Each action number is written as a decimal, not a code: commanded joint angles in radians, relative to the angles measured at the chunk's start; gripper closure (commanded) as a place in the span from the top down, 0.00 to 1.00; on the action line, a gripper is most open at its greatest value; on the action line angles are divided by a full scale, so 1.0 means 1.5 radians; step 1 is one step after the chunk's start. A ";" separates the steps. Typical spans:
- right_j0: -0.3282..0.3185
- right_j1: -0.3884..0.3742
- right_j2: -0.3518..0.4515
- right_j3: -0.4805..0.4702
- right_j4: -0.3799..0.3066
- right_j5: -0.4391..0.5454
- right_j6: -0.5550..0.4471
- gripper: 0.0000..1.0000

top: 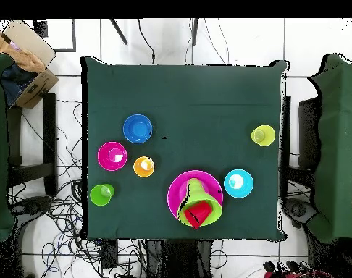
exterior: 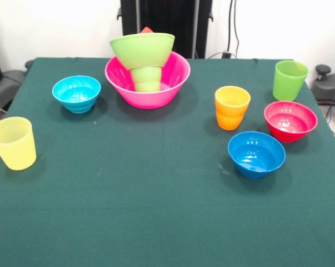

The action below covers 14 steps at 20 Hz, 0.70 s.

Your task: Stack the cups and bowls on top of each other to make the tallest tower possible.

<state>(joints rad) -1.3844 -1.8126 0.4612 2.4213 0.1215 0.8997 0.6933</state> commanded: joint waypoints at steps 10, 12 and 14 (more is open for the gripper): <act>0.059 0.175 -0.142 0.172 0.130 -0.266 -0.340 1.00; 0.058 0.202 -0.117 0.169 0.133 -0.296 -0.319 1.00; 0.057 0.218 -0.098 0.166 0.139 -0.304 -0.306 1.00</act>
<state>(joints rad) -1.3446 -1.6230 0.3472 2.4694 0.3135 0.5996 0.5085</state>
